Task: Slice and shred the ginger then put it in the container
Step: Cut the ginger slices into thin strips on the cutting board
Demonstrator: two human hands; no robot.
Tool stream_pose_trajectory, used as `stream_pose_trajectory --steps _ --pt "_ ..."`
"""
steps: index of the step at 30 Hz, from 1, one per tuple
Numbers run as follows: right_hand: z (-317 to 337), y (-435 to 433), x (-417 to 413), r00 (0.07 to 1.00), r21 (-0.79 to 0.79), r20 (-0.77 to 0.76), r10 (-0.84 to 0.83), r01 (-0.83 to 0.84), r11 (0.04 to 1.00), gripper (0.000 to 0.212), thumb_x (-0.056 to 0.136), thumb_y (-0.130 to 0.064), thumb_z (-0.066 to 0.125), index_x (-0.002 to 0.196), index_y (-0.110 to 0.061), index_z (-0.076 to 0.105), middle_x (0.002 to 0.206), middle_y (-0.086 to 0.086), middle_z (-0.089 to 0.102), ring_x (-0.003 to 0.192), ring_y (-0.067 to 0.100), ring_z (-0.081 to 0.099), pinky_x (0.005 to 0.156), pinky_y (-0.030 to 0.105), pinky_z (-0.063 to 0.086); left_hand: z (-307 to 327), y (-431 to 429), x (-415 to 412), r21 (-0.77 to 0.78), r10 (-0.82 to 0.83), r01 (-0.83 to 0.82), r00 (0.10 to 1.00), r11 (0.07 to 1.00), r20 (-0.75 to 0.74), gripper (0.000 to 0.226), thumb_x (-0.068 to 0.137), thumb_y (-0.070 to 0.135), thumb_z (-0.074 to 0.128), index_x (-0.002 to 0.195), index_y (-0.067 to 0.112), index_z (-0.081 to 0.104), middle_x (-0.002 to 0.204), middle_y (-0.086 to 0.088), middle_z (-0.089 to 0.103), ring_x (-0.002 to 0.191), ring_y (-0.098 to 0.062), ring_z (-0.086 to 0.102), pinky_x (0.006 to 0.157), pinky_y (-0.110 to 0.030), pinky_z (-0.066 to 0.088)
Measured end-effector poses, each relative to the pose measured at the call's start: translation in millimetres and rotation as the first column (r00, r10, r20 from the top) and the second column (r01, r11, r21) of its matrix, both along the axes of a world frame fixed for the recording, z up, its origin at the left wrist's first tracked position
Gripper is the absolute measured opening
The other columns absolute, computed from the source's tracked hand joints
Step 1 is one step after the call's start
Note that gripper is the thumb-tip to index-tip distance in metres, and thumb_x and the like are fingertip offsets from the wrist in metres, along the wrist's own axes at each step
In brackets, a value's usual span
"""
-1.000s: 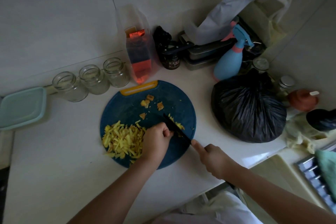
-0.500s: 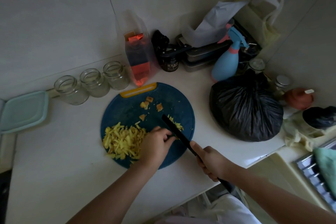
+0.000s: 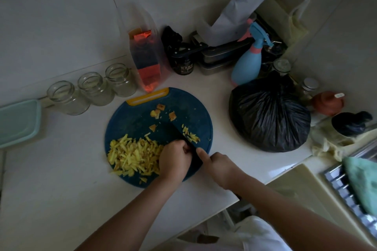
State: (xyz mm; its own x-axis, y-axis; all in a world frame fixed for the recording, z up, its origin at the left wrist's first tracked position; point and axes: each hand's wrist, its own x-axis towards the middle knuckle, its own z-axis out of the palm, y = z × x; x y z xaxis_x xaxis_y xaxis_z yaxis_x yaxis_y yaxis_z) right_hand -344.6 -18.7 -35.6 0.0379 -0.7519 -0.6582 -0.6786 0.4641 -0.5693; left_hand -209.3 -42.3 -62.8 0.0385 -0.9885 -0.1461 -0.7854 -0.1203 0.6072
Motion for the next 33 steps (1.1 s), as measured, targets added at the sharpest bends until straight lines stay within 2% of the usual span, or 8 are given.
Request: stream_pose_trajectory --steps 2,4,7,10,18,28,31,33 --pt "1 -4 -9 0.978 0.136 0.154 -0.140 0.119 0.983 0.066 0.091 -0.072 0.030 0.061 -0.015 0.044 0.052 0.000 0.044 0.040 0.013 0.038 0.044 0.022 0.033 -1 0 2 -0.030 -0.022 0.022 1.000 0.999 -0.006 0.020 0.082 0.015 0.069 0.064 0.017 0.059 0.070 -0.002 0.066 0.066 -0.019 0.061 0.056 -0.025 0.038" --pt "0 -1 -20 0.949 0.235 0.236 -0.210 0.154 0.960 0.064 0.088 -0.075 0.032 0.059 -0.018 0.038 0.047 -0.002 0.036 0.037 0.013 0.029 0.040 0.020 0.027 -2 1 4 -0.052 -0.034 0.033 0.999 0.998 -0.016 0.016 0.081 0.018 0.073 0.068 0.014 0.066 0.067 0.002 0.064 0.060 -0.012 0.055 0.054 -0.023 0.035" --pt "-1 8 -30 0.944 0.245 0.258 -0.206 0.143 0.959 0.065 0.086 -0.077 0.032 0.056 -0.019 0.035 0.048 -0.002 0.033 0.039 0.013 0.027 0.040 0.020 0.025 -4 1 8 -0.076 -0.037 0.032 0.998 0.997 -0.055 0.011 0.079 0.016 0.075 0.071 0.011 0.070 0.061 0.008 0.055 0.055 -0.007 0.050 0.052 -0.020 0.035" --pt "1 15 -30 0.943 0.230 0.274 -0.186 0.124 0.965 0.065 0.085 -0.077 0.034 0.056 -0.019 0.036 0.048 -0.002 0.033 0.039 0.013 0.027 0.040 0.021 0.026 -4 2 10 -0.079 -0.038 0.033 0.998 0.996 -0.053 0.008 0.079 0.017 0.075 0.074 0.012 0.072 0.064 0.005 0.062 0.058 -0.009 0.055 0.053 -0.021 0.038" --pt "-1 13 -28 0.970 0.169 0.211 -0.123 0.088 0.982 0.066 0.087 -0.075 0.034 0.058 -0.017 0.043 0.049 -0.001 0.040 0.038 0.013 0.032 0.040 0.020 0.031 -1 4 9 -0.071 -0.010 0.006 0.999 0.997 -0.049 0.011 0.079 0.022 0.076 0.073 0.014 0.071 0.065 0.007 0.064 0.055 -0.003 0.052 0.048 -0.012 0.032" --pt "1 9 -21 0.977 0.221 0.187 -0.106 0.064 0.973 0.068 0.088 -0.076 0.030 0.057 -0.017 0.039 0.046 -0.001 0.037 0.036 0.015 0.029 0.040 0.019 0.030 0 0 7 0.027 0.064 -0.061 0.992 0.998 -0.112 0.008 0.079 0.020 0.076 0.076 0.013 0.073 0.073 0.003 0.071 0.068 -0.012 0.066 0.063 -0.029 0.053" --pt "2 8 -14 0.988 0.180 0.133 -0.084 0.060 0.982 0.068 0.089 -0.075 0.027 0.060 -0.016 0.041 0.052 0.002 0.042 0.038 0.015 0.034 0.042 0.021 0.034 1 -2 6 0.084 0.079 -0.070 0.991 0.994 -0.111 0.006 0.081 0.018 0.073 0.079 0.013 0.073 0.076 0.003 0.072 0.072 -0.012 0.066 0.066 -0.027 0.052" --pt "3 9 -4 0.999 0.097 0.048 -0.025 0.020 0.995 0.067 0.091 -0.072 0.024 0.064 -0.014 0.045 0.062 0.005 0.049 0.048 0.016 0.045 0.052 0.025 0.040 3 -1 6 0.096 0.071 -0.065 0.995 0.993 -0.069 0.009 0.083 0.016 0.069 0.075 0.013 0.070 0.076 0.001 0.071 0.071 -0.013 0.065 0.061 -0.024 0.046"
